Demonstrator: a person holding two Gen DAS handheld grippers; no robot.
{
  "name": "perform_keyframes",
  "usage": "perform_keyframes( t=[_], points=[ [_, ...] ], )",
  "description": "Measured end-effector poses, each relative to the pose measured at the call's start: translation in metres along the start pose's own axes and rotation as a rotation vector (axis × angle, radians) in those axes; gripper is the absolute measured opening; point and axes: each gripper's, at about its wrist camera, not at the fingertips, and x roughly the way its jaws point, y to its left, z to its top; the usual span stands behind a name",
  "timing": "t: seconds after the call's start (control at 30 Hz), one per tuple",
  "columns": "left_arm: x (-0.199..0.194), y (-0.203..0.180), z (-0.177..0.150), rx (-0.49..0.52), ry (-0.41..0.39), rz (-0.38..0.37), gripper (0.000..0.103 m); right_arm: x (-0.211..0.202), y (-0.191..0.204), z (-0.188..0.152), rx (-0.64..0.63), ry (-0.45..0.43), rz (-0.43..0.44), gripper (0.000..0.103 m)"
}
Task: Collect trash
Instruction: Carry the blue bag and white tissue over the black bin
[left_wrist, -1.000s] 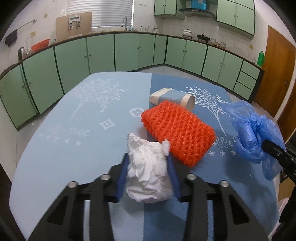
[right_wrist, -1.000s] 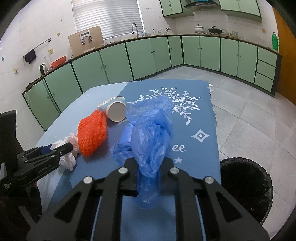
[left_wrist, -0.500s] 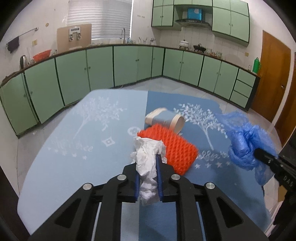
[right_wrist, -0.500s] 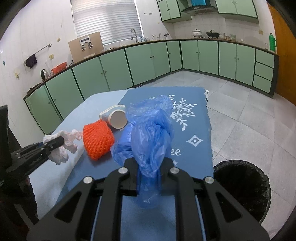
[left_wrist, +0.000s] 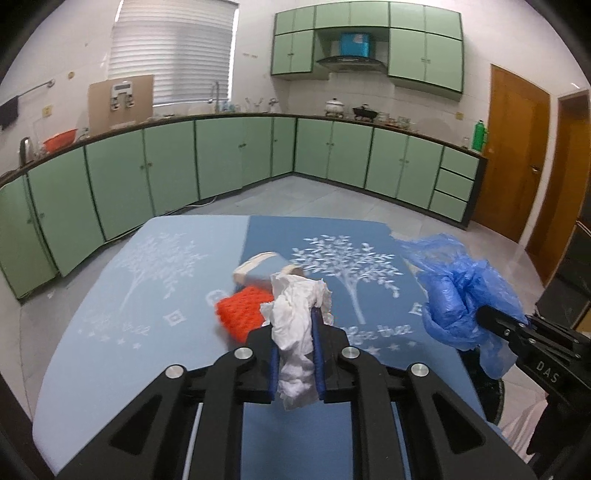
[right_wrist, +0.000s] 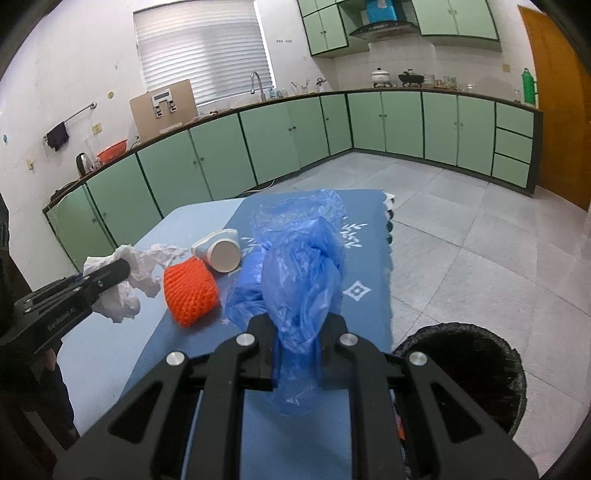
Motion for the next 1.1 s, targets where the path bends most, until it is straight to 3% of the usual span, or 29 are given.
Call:
perform_keyframes(
  t=[0.53,1.1],
  points=[
    [0.015,-0.081,0.004,0.111,-0.001,-0.177,0.015,-0.038,-0.066,-0.006,0.092,-0.038,-0.154,0.012],
    [0.043,-0.181,-0.003,0.205,0.022,-0.358,0.015,-0.068,-0.14,-0.039,0.171,-0.034,-0.326,0.012]
  ],
)
